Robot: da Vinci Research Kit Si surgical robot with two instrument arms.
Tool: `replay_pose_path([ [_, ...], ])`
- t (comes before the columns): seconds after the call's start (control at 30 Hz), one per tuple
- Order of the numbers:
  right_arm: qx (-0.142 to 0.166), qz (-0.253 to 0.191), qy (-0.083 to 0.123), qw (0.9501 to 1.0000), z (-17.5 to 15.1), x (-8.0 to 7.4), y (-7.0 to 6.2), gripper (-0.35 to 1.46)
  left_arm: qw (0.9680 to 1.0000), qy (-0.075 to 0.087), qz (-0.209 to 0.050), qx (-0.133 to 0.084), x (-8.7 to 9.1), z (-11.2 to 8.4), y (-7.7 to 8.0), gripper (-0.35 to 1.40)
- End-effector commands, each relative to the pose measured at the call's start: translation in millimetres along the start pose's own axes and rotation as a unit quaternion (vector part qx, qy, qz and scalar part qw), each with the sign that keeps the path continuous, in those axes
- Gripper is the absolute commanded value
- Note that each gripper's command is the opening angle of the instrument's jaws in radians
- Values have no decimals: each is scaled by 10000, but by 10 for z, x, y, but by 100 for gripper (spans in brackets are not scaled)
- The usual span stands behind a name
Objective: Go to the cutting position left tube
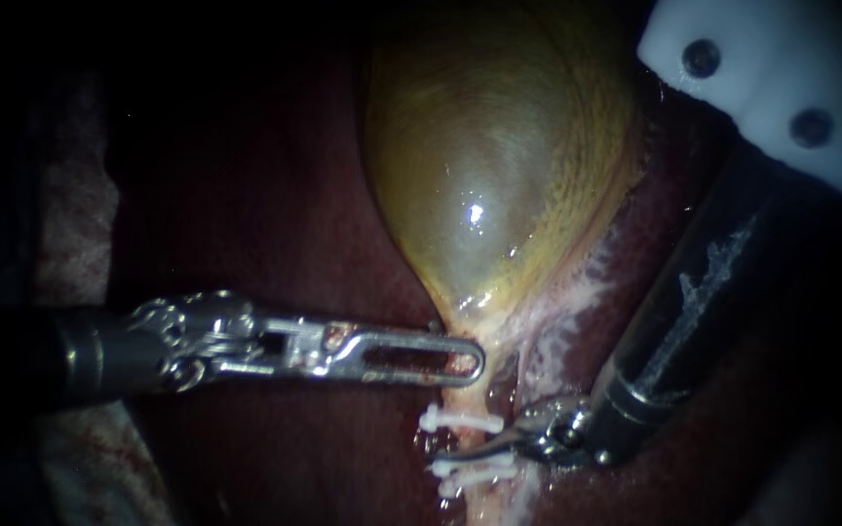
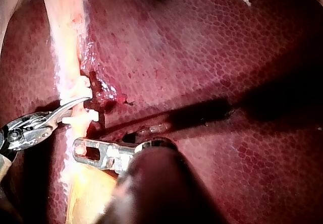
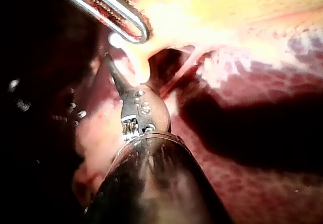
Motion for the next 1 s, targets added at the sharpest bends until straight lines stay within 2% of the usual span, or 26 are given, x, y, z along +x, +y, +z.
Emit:
replay_pose_path([
  [0.03,-5,-3,0,10000,0,0,0,91,10000,1,1,1,0,0,0,-35],
  [0.7,0,54,3,10000,0,0,1,63,10000,0,1,1,0,0,0,-35],
  [1.0,1,53,2,10000,0,1,1,59,10000,0,1,1,0,0,0,-35],
])
